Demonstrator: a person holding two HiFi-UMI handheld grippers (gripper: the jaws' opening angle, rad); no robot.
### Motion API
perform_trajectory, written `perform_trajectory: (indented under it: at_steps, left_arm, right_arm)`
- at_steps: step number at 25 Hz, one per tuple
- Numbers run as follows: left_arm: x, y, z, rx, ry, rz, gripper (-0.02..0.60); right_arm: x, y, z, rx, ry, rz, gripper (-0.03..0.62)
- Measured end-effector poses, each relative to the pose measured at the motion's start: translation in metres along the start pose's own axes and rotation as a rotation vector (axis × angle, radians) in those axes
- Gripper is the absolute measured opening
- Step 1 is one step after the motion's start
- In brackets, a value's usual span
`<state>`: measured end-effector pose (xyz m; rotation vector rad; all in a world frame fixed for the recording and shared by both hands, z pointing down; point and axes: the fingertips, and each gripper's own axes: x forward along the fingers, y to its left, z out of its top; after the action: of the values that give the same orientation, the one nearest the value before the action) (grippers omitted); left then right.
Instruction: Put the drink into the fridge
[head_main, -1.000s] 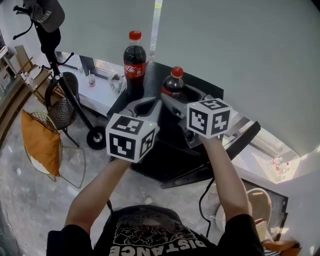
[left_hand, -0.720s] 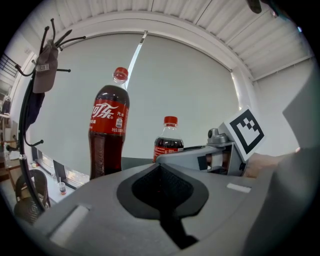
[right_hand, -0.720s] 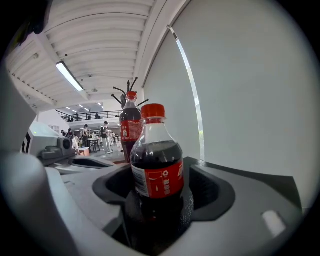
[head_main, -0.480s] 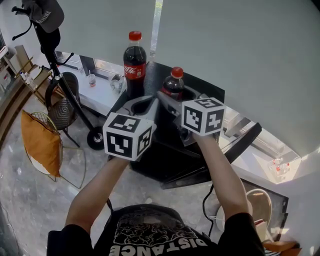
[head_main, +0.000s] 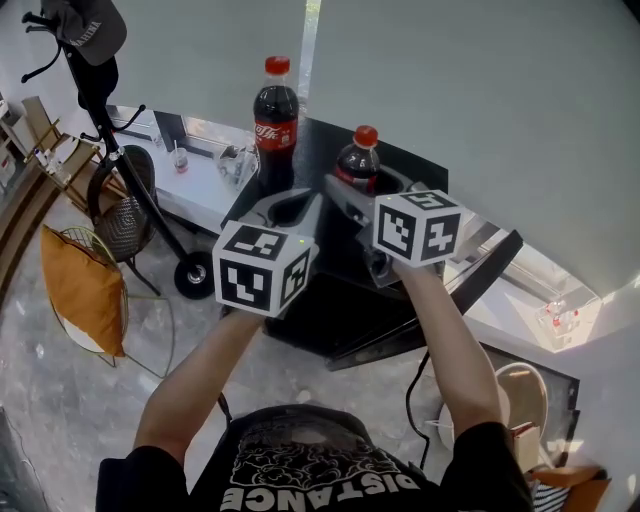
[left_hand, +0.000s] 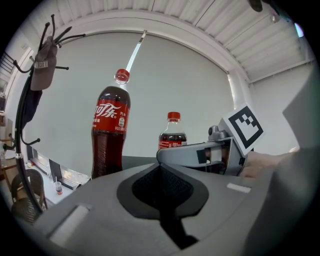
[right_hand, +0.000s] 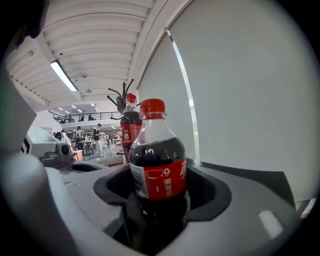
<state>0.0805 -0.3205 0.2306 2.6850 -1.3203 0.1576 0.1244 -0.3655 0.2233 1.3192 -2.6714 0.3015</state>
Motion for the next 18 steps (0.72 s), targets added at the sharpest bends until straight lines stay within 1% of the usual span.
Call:
perform_trajectory:
  at_steps: [10, 18]
  left_arm:
    - [-0.033, -0.006, -0.010, 0.003, 0.002, -0.040, 0.003]
    - [-0.071, -0.004, -0.018, 0.000, 0.005, -0.064, 0.003]
  right_arm:
    - [-0.023, 0.035, -0.003, -0.001, -0.038, -0.043, 0.318]
    - [-0.038, 0.077, -0.007, -0.007, -0.060, -0.064, 0.318]
